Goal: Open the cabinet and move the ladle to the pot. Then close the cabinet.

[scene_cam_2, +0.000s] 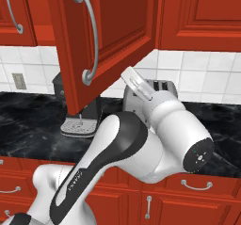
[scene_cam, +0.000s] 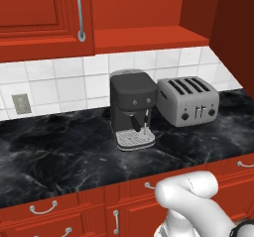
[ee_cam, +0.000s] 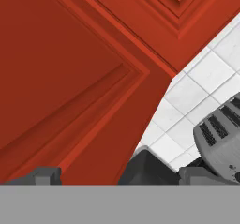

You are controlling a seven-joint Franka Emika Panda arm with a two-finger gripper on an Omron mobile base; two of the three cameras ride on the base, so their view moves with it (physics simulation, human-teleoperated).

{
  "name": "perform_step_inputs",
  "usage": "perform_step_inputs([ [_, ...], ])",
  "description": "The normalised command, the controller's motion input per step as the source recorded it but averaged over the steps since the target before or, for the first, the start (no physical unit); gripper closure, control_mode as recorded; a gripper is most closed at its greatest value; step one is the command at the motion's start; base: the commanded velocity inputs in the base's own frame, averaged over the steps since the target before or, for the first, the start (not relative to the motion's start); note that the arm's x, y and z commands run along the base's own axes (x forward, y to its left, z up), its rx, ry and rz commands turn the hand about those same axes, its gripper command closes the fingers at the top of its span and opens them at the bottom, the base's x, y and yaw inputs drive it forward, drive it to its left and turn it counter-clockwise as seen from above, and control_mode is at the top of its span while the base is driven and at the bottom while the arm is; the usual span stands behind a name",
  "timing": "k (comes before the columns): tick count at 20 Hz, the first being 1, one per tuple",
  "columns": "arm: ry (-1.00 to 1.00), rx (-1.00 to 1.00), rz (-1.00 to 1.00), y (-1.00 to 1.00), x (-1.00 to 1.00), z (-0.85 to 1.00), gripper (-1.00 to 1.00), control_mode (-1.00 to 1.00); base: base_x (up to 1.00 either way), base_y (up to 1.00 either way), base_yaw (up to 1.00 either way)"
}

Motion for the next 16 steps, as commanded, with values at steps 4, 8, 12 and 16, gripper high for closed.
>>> perform_step_inputs([
  [4,0.00,0.27,0.06,-0.02,0.85,0.00,-1.00,-1.00,0.00,0.00,0.00],
  [8,0.00,0.22,0.06,0.06,0.76,0.00,-1.00,-1.00,0.00,0.00,0.00],
  [12,-0.02,0.16,0.06,0.20,0.59,0.07,-1.00,-1.00,0.00,0.00,0.00],
  [16,-0.09,0.10,0.06,0.28,0.41,0.16,-1.00,-1.00,0.00,0.00,0.00],
])
